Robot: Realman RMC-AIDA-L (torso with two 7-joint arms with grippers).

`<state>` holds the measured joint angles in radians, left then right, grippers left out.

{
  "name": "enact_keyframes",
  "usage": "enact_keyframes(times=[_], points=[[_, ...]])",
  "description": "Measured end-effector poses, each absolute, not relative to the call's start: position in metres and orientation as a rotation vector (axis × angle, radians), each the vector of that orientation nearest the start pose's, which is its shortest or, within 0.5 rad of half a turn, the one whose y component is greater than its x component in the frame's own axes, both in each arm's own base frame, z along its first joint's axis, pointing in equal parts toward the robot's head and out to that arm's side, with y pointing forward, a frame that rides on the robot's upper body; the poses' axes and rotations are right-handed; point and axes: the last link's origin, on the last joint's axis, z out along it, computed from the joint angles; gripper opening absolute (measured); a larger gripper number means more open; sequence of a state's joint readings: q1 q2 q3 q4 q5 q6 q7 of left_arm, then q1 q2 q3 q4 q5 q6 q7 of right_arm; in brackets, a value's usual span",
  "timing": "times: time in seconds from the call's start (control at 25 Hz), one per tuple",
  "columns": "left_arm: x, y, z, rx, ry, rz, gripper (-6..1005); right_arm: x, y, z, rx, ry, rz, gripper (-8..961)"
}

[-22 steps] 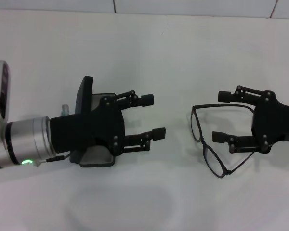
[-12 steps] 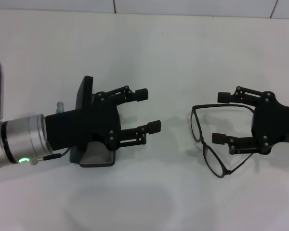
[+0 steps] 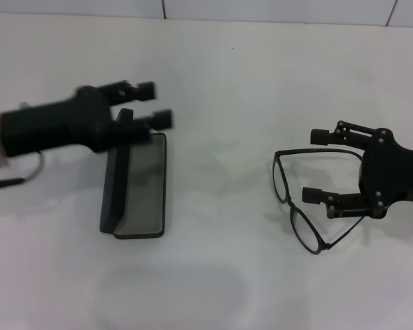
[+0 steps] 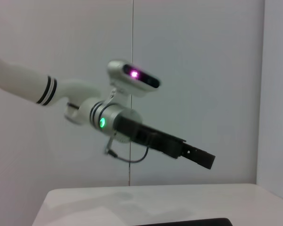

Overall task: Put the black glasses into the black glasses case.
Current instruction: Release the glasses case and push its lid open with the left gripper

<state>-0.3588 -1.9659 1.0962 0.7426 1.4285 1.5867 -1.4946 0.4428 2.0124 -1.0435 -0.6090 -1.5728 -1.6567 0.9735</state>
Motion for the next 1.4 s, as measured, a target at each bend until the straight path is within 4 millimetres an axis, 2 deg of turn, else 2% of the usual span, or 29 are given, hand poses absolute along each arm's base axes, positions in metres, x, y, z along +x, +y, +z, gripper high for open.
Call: enact_keyframes(times=[0.04, 0.08, 0.36, 0.72, 1.0, 1.4], points=[[-0.251, 0.314, 0.044, -2.650, -0.700, -0.997, 790, 0.243, 0.303, 0.001, -2.755, 0.017, 0.927, 872], [-0.258, 0.319, 0.054, -2.637, -0.840, -0.887, 789, 0.243, 0.303, 0.001, -2.755, 0.017, 0.928, 872], [-0.273, 0.322, 0.061, -2.560, -1.067, -0.549, 781, 0.244, 0.303, 0.002, -2.747, 0.022, 0.929, 873], [-0.270, 0.322, 0.046, -2.551, -1.167, -0.353, 768, 0.241, 0.306, 0.001, -2.753, 0.007, 0.929, 872], [-0.265, 0.333, 0.034, -2.512, -1.239, -0.234, 757, 0.243, 0.305, 0.001, -2.748, 0.017, 0.924, 872], [-0.259, 0.346, 0.024, -2.453, -1.229, -0.066, 742, 0.246, 0.303, 0.002, -2.741, 0.031, 0.916, 872]])
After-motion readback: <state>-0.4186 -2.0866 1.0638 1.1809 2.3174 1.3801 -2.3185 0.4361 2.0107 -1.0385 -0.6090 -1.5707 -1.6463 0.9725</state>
